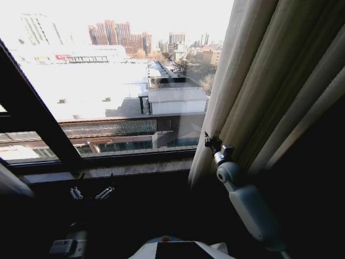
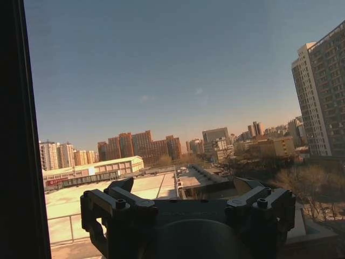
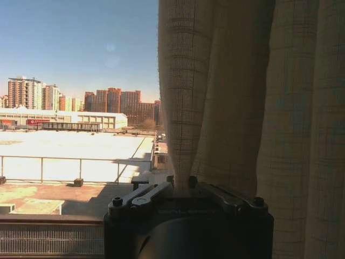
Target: Open the curtains by pulling them apart, changing their state from closed to fully open.
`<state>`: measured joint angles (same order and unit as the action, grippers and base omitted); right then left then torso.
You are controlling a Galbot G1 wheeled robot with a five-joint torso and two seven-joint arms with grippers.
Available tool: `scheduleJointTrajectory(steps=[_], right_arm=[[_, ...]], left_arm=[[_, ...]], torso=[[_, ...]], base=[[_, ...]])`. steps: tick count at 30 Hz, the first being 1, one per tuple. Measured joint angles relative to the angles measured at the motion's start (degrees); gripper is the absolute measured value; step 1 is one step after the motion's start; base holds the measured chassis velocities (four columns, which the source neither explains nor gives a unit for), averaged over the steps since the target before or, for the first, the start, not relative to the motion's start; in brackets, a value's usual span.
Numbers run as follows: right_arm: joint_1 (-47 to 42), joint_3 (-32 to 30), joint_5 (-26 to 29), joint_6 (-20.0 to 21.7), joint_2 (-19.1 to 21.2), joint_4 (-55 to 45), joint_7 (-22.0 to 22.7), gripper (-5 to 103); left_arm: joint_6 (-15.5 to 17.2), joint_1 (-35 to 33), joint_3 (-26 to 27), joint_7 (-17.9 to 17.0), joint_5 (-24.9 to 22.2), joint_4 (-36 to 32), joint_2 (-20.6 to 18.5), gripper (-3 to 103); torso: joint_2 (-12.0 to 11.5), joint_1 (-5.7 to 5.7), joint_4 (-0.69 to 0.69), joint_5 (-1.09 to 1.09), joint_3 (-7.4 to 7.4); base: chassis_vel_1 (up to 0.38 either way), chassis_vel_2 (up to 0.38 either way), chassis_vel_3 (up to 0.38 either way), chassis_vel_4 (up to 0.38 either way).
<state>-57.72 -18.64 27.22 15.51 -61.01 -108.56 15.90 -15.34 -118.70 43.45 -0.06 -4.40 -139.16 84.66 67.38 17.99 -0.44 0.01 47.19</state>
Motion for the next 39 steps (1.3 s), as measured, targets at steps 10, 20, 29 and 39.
scheduleJointTrajectory(steps=[10, 20, 29, 39], right_arm=[[-3.69, -0.81, 0.83, 0.00, 1.99, -5.97, 0.20, 0], [-7.36, -1.96, 1.28, 0.36, 3.41, -11.58, 0.54, 0], [-7.34, -1.91, 1.43, 0.47, 3.50, -12.06, 0.43, 0], [-7.51, -1.92, 1.46, 0.54, 3.61, -12.01, 0.30, 0]], left_arm=[[-0.09, 0.20, -0.17, 0.01, -0.01, 0.28, 0.00, 100], [-0.09, 0.74, -0.77, 0.10, -0.02, 0.52, -0.01, 100], [-0.66, 0.51, -0.42, 0.44, -0.30, 0.85, -0.12, 100], [-0.78, 0.95, -0.45, 0.54, -0.35, 1.18, -0.20, 100]], torso=[[0.00, 0.00, -0.01, 0.01, 0.00], [0.00, -0.01, 0.00, 0.00, 0.00], [0.00, -0.01, 0.00, 0.00, 0.00], [0.00, 0.00, 0.00, -0.01, 0.00]], base=[[0.000, 0.000, 0.000, 0.000], [0.000, 0.000, 0.000, 0.000], [0.000, 0.000, 0.000, 0.000], [-0.007, -0.009, 0.019, 0.007]])
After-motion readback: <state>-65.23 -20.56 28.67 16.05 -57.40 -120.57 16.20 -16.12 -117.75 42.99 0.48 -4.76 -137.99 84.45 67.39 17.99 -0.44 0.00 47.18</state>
